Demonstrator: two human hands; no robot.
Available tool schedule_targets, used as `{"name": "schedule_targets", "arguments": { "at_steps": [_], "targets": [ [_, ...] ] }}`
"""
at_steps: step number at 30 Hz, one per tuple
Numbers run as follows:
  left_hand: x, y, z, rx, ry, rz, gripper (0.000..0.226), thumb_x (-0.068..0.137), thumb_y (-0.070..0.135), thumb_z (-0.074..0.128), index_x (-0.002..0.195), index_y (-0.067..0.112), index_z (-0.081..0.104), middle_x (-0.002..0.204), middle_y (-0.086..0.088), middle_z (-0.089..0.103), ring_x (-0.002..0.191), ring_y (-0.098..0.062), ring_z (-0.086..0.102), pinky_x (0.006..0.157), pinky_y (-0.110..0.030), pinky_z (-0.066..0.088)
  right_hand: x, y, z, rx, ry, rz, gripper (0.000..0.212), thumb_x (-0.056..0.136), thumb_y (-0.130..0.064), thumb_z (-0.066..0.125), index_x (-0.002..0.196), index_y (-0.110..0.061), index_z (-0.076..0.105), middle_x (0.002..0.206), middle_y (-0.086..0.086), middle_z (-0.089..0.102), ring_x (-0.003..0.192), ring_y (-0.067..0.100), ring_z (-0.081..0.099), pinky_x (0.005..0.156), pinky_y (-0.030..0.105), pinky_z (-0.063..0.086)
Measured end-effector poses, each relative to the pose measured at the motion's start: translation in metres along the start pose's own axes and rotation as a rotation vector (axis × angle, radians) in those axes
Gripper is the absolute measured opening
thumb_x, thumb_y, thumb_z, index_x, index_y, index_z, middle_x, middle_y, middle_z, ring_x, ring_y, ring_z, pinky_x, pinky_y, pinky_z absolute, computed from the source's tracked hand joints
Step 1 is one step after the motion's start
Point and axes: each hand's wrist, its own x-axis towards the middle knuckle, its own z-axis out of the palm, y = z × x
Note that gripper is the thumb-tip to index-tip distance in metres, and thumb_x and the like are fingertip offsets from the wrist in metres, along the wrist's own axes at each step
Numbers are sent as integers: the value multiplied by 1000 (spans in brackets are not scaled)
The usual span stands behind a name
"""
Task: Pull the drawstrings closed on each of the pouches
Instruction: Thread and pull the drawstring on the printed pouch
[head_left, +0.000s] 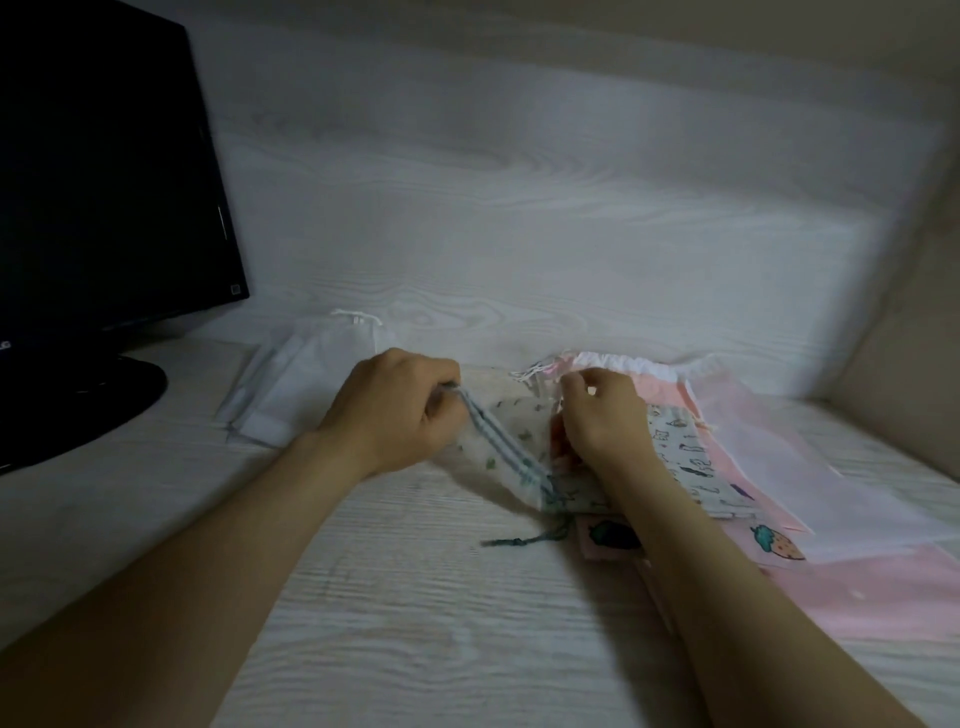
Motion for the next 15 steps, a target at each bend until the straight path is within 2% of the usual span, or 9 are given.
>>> {"name": "schedule_targets", "arguments": {
  "at_steps": [2,3,4,6,8,10,12,13,15],
  "targets": [
    [0,1,2,23,-102,-54,29,84,25,57,61,21,40,52,2,45,49,-17,38,50,-33,34,-2,-2,2,68,-85,17,43,104,-31,46,99,5,69,78,15,75,67,30,74,72,54,63],
    [0,0,3,13,-135,-80,30,85,23,59,61,21,41,54,2,45,50,-16,38,51,-34,34,-2,-4,2,82,-119,15,41,102,-32,51,105,4,69,87,15,76,76,28,75,79,55,62],
    [0,-1,3,-8,-158,-103,30,86,21,60,62,20,42,58,2,47,53,-16,40,52,-34,34,-3,-5,2,88,-152,16,38,99,-34,56,117,-3,70,102,13,76,89,26,74,88,53,60],
    [0,-7,4,-61,-187,-130,24,86,19,62,66,17,49,67,3,53,60,-17,49,55,-38,42,-6,-7,2,152,-245,42,55,93,-37,67,144,-20,57,131,10,67,110,22,68,101,49,56],
    [-2,-13,5,-96,-223,-130,15,85,20,64,72,18,57,76,5,58,68,-14,57,61,-42,52,-8,-9,1,229,-319,43,72,90,-37,74,154,-29,43,149,8,55,126,22,61,107,45,52],
    [-4,-15,7,-83,-289,-127,12,85,23,66,74,20,64,78,6,61,70,-9,60,66,-41,55,-13,-12,-2,257,-359,-20,86,87,-35,79,159,-36,32,162,0,38,144,22,45,113,44,45],
    [-4,-19,8,-38,-361,-121,17,86,28,64,71,18,64,74,3,62,70,-11,60,67,-43,55,-14,-12,-1,234,-384,-85,98,82,-36,83,160,-42,24,167,-7,28,150,20,34,118,47,40],
    [-4,-20,8,-6,-377,-114,21,86,31,63,70,17,62,73,1,61,70,-14,59,67,-44,54,-14,-12,-2,203,-374,-98,99,79,-39,85,159,-43,25,166,-6,29,149,20,35,118,47,41],
    [-2,-21,7,63,-358,-91,27,87,31,63,65,16,57,70,0,57,73,-16,55,66,-41,47,-13,-12,-3,100,-308,-136,88,72,-52,87,147,-43,42,150,-2,41,138,20,45,111,42,46]
  ]
}}
